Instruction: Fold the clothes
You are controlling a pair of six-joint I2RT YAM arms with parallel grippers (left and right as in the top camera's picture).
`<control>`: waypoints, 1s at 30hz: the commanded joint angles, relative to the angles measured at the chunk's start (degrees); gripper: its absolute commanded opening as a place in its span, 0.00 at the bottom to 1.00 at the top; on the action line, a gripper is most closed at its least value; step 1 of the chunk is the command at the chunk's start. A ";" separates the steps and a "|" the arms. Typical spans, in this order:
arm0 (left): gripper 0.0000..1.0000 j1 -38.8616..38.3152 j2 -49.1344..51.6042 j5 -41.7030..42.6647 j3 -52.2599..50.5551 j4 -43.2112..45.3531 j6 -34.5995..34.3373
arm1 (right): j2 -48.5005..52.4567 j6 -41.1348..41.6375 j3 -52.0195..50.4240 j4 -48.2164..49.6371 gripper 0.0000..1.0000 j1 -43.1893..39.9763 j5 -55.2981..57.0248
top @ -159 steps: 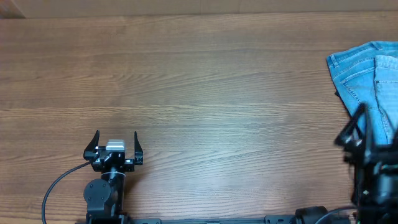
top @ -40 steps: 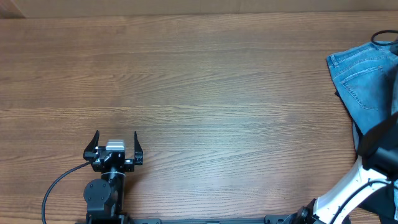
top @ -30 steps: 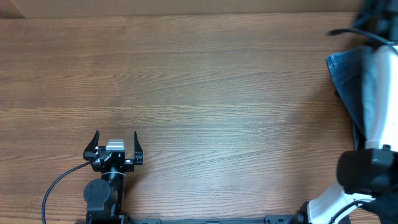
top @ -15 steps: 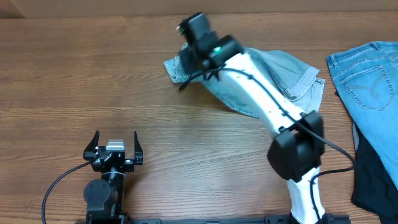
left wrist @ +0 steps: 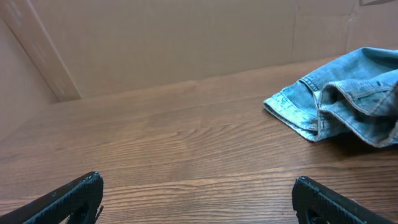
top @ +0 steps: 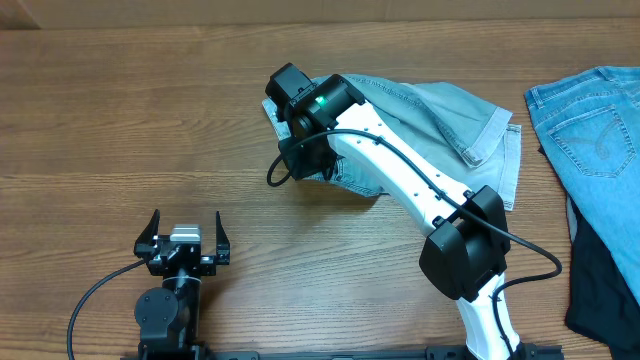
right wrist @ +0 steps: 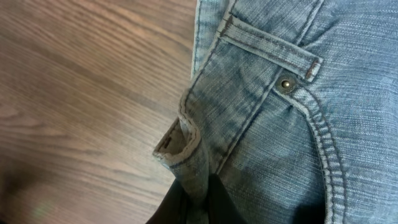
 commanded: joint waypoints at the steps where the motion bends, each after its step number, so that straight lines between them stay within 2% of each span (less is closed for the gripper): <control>1: 1.00 -0.35 -0.09 -0.55 -0.07 0.11 1.07 | -1.11 0.48 0.81 -3.15 0.04 -0.04 -4.17; 5: 1.00 -0.37 -0.09 -0.55 -0.09 0.11 1.07 | -1.11 0.44 0.81 -5.11 0.04 0.00 -5.97; 6: 1.00 -0.37 -0.09 -0.55 -0.07 0.11 1.07 | -1.11 0.44 0.81 -5.05 0.12 0.02 -5.99; 7: 1.00 -0.35 -0.09 -0.55 -0.09 0.13 1.07 | -1.11 0.44 0.81 -5.14 0.33 0.02 -5.97; 9: 1.00 -0.37 -0.09 -0.55 -0.07 0.11 1.07 | -1.11 0.44 0.81 -6.01 0.94 0.02 -5.99; 10: 1.00 -0.37 -0.09 -0.55 -0.09 0.11 1.07 | -1.11 0.44 0.81 -6.38 1.00 0.02 -5.99; 11: 1.00 -0.37 -0.09 -0.52 -0.09 0.11 1.07 | -1.11 0.39 0.81 -6.64 1.00 0.00 -5.99; 17: 1.00 -0.35 -0.09 -0.55 -0.07 0.11 1.07 | -5.16 -1.53 0.90 -2.49 0.98 -5.05 -3.93; 18: 1.00 -0.35 -0.09 -0.55 -0.09 0.11 1.07 | -5.95 -1.55 0.90 -2.49 0.96 -8.26 -3.96; 22: 1.00 -0.37 -0.09 -0.55 -0.07 0.11 1.07 | -6.19 -2.51 0.87 -2.69 0.76 -18.34 -4.00; 23: 1.00 -0.35 -0.09 -0.76 -0.09 1.68 2.84 | -6.21 -3.28 0.87 -2.71 0.69 -20.46 -4.00; 25: 1.00 -0.37 -0.09 -0.09 -0.09 6.62 3.02 | -6.21 -3.28 0.87 -3.56 0.43 -24.87 -4.02; 26: 1.00 -0.35 -0.09 -0.81 -0.09 8.11 3.93 | -6.19 -3.54 0.87 -4.55 0.37 -26.75 -3.98; 28: 1.00 -0.33 -0.09 -2.23 -0.09 9.18 5.57 | -6.19 -4.74 0.87 -5.95 0.11 -31.19 -4.07; 29: 1.00 -0.33 -0.09 -1.81 -0.09 10.97 6.36 | -6.21 -4.76 0.87 -5.92 0.05 -32.28 -4.02; 30: 1.00 -0.33 -0.09 -1.29 -0.07 13.84 5.84 | -6.21 -4.81 0.87 -5.90 0.04 -33.16 -4.00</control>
